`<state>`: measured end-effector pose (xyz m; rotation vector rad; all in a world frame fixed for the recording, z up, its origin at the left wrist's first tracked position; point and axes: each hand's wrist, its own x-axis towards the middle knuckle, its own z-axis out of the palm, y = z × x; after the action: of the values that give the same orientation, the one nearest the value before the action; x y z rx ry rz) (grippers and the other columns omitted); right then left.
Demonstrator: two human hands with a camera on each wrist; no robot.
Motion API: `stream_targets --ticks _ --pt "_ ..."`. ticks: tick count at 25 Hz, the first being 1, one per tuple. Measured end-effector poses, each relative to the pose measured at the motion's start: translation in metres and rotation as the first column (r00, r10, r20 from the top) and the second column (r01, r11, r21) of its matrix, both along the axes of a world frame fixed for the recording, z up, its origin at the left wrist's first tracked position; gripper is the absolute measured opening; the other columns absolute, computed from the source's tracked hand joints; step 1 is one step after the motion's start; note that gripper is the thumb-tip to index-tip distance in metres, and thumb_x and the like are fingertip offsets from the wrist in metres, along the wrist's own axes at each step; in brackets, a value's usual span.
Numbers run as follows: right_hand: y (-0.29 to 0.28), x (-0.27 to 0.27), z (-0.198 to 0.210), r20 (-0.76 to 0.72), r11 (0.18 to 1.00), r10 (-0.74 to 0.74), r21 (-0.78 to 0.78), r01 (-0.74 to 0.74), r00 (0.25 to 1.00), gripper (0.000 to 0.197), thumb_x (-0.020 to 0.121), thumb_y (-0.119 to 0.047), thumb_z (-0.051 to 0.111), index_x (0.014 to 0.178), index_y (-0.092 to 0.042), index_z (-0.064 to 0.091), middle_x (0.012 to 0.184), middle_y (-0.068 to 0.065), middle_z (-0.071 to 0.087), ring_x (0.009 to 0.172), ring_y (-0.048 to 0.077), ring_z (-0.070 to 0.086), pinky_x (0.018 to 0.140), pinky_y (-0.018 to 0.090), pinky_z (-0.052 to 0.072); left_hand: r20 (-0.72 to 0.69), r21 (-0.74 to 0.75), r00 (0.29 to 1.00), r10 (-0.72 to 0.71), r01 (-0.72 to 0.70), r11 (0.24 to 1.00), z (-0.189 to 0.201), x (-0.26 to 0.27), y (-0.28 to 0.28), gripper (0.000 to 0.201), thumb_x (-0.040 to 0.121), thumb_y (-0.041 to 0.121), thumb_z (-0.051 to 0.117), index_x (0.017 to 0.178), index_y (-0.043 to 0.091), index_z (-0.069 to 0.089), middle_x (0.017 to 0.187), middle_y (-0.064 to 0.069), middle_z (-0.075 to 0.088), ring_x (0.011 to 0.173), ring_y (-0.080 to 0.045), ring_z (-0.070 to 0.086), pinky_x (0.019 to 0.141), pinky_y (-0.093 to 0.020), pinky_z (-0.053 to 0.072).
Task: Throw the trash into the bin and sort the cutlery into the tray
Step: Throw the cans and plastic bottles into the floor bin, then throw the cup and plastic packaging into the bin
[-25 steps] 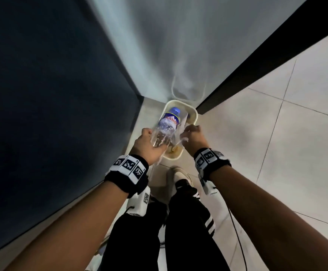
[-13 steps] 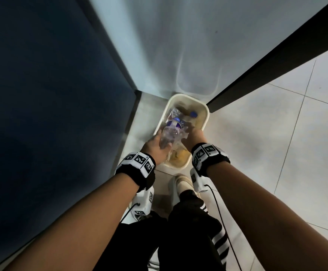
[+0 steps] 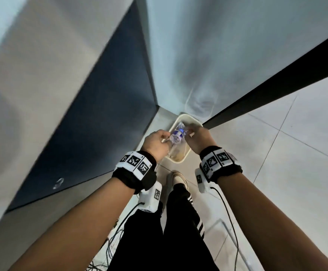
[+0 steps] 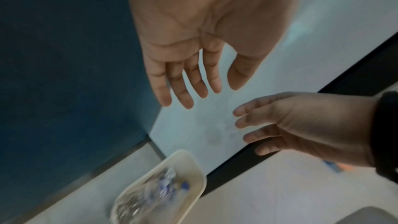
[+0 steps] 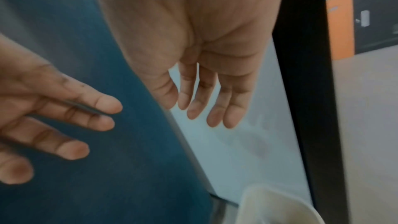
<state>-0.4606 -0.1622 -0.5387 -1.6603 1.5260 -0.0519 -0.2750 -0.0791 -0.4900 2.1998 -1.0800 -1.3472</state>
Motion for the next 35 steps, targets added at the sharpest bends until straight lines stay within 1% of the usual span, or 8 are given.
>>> stream_targets --ticks 8,15,18,21,25,27,30,35 --pt "-0.028 0.060 0.255 0.121 0.892 0.422 -0.230 -0.389 0.898 0.028 0.086 -0.023 0.065 0.112 -0.026 0.073 0.090 0.000 0.070 0.089 0.023 0.068 0.080 0.033 0.053 -0.092 -0.244 0.964 0.251 -0.266 0.933 0.271 0.043 0.026 0.029 0.083 0.035 0.073 0.109 0.023 0.073 0.094 0.007 0.073 0.089 -0.014 0.068 0.084 -0.030 0.053" --pt "0.005 0.175 0.386 0.270 0.715 0.686 -0.426 -0.555 0.676 0.025 0.088 -0.025 0.070 0.112 -0.025 0.076 0.101 -0.002 0.072 0.093 0.015 0.067 0.087 0.029 0.052 0.038 -0.472 0.884 0.466 -0.395 0.788 0.418 0.119 0.127 0.025 0.089 0.038 0.071 0.112 0.030 0.074 0.104 0.012 0.074 0.097 -0.011 0.067 0.087 -0.032 0.050" --pt "0.007 0.232 0.407 0.238 0.749 0.636 -0.420 -0.513 0.734 0.033 0.091 -0.033 0.070 0.121 -0.019 0.072 0.123 0.010 0.069 0.110 0.026 0.067 0.091 0.033 0.055 0.076 -0.487 0.828 0.555 -0.455 0.746 0.431 0.163 0.161 0.025 0.088 0.039 0.072 0.110 0.029 0.074 0.105 0.011 0.074 0.096 -0.014 0.068 0.084 -0.032 0.052" --pt "0.001 0.277 0.419 -0.011 0.812 0.476 -0.379 -0.444 0.880 0.066 0.091 -0.055 0.064 0.145 -0.019 0.054 0.138 0.019 0.050 0.130 0.043 0.050 0.101 0.050 0.050 0.177 -0.488 0.766 0.618 -0.477 0.731 0.427 0.218 0.175 0.036 0.081 0.045 0.074 0.112 0.028 0.075 0.109 0.007 0.073 0.096 -0.014 0.068 0.085 -0.030 0.052" --pt "-0.017 0.315 0.418 -0.196 0.882 0.323 -0.292 -0.370 0.926 0.104 0.080 -0.080 0.057 0.160 -0.018 0.032 0.149 0.029 0.042 0.136 0.050 0.044 0.110 0.055 0.043 0.384 -0.349 0.809 0.445 -0.319 0.881 0.401 0.269 0.127 0.056 0.079 0.047 0.069 0.130 0.025 0.069 0.135 -0.004 0.064 0.116 -0.024 0.064 0.103 -0.034 0.048" --pt "-0.026 0.331 0.409 -0.128 0.918 0.269 -0.266 -0.294 0.955 0.107 0.079 -0.082 0.057 0.158 -0.014 0.034 0.150 0.028 0.045 0.135 0.046 0.050 0.110 0.054 0.045 0.494 -0.212 0.828 0.263 -0.179 0.961 0.382 0.274 0.093 0.068 0.079 0.047 0.066 0.141 0.020 0.060 0.146 -0.012 0.053 0.130 -0.033 0.055 0.112 -0.041 0.043" --pt "-0.039 0.347 0.394 0.096 0.966 0.158 -0.221 -0.134 0.983 0.098 0.077 -0.056 0.077 0.150 -0.004 0.039 0.144 0.025 0.056 0.123 0.041 0.062 0.096 0.046 0.056 0.530 -0.042 0.846 0.047 -0.030 0.999 0.369 0.265 0.058 0.071 0.086 0.050 0.063 0.145 0.014 0.048 0.139 -0.013 0.052 0.125 -0.038 0.055 0.105 -0.048 0.046" --pt "-0.060 0.352 0.377 0.220 0.985 0.055 -0.173 -0.017 0.974 0.091 0.060 -0.053 0.096 0.127 0.000 0.063 0.118 0.016 0.074 0.101 0.033 0.073 0.077 0.035 0.059 0.469 -0.076 0.877 -0.107 0.161 0.984 0.347 0.247 0.049 0.071 0.092 0.068 0.051 0.148 0.026 0.052 0.156 -0.001 0.047 0.140 -0.034 0.047 0.116 -0.050 0.034"
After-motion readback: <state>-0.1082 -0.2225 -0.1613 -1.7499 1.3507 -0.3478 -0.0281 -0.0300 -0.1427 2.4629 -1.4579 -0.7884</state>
